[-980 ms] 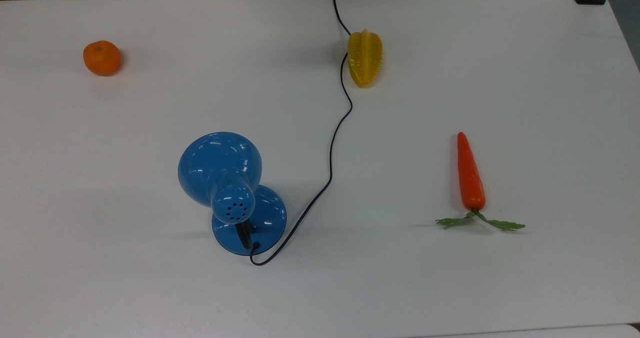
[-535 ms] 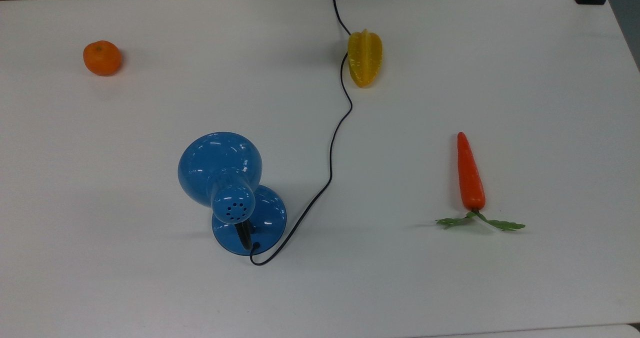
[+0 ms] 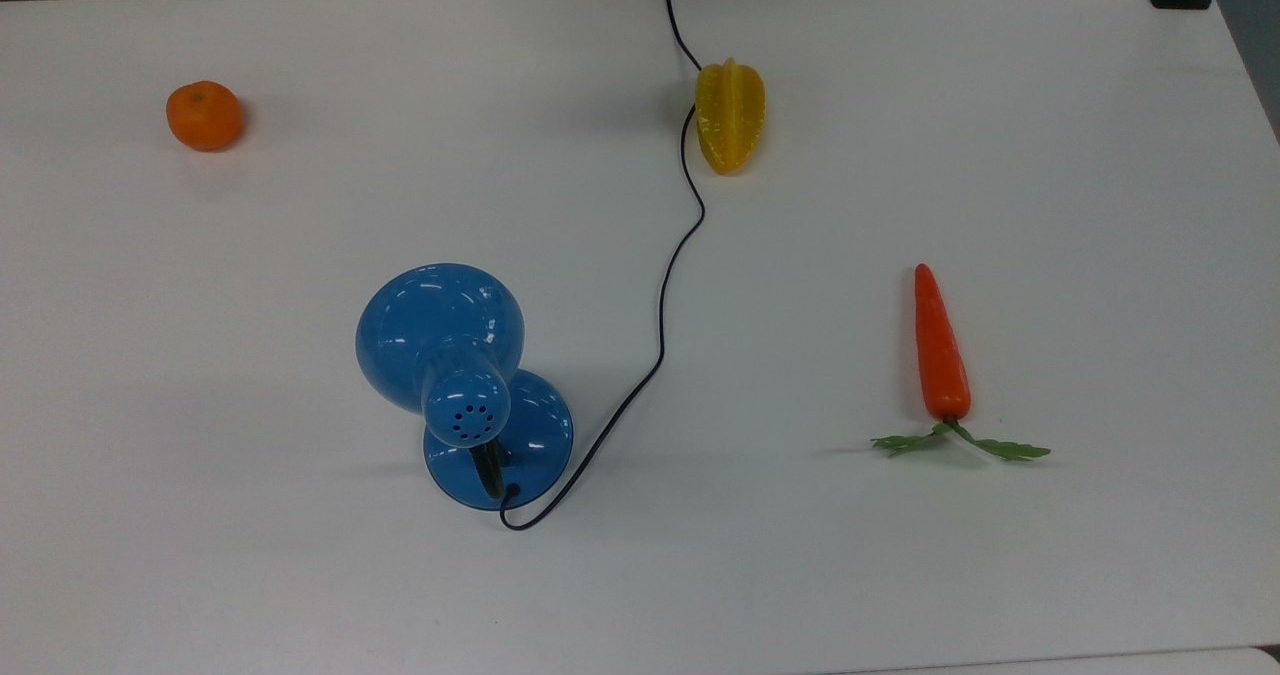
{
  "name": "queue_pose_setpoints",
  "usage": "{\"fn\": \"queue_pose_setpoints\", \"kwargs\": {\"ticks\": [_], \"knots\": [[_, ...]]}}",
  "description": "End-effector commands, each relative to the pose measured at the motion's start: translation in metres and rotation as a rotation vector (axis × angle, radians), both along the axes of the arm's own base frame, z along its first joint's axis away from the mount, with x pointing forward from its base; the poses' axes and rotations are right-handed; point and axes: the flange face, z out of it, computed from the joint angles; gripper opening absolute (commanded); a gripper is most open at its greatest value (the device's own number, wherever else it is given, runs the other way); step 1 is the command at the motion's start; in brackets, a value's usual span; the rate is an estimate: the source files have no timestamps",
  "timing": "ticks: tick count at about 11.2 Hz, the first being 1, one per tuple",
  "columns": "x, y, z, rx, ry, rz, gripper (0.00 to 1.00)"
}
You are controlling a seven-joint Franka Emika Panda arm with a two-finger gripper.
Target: Turn on desk lamp
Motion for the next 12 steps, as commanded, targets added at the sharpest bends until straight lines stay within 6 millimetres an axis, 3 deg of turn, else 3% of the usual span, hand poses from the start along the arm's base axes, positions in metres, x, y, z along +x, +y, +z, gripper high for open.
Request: {"fn": "queue_pose_setpoints", "kwargs": {"ticks": [1, 2, 6, 8, 10, 12], "knots": [[-0.0026, -0.0007, 0.0019, -0.014, -0.02, 0.023, 0.97], [-0.0011, -0.0005, 0.0021, -0.012, -0.029, 0.021, 0.95], [0.0016, 0.0008, -0.0003, -0.01, -0.033, 0.022, 0.59], [0.0033, 0.0013, -0.0007, -0.005, -0.047, 0.021, 0.32], [0.0041, 0.0021, 0.0002, 0.004, -0.055, 0.013, 0.11], [0.0051, 0.0024, 0.0013, 0.008, -0.065, 0.005, 0.0]]}}
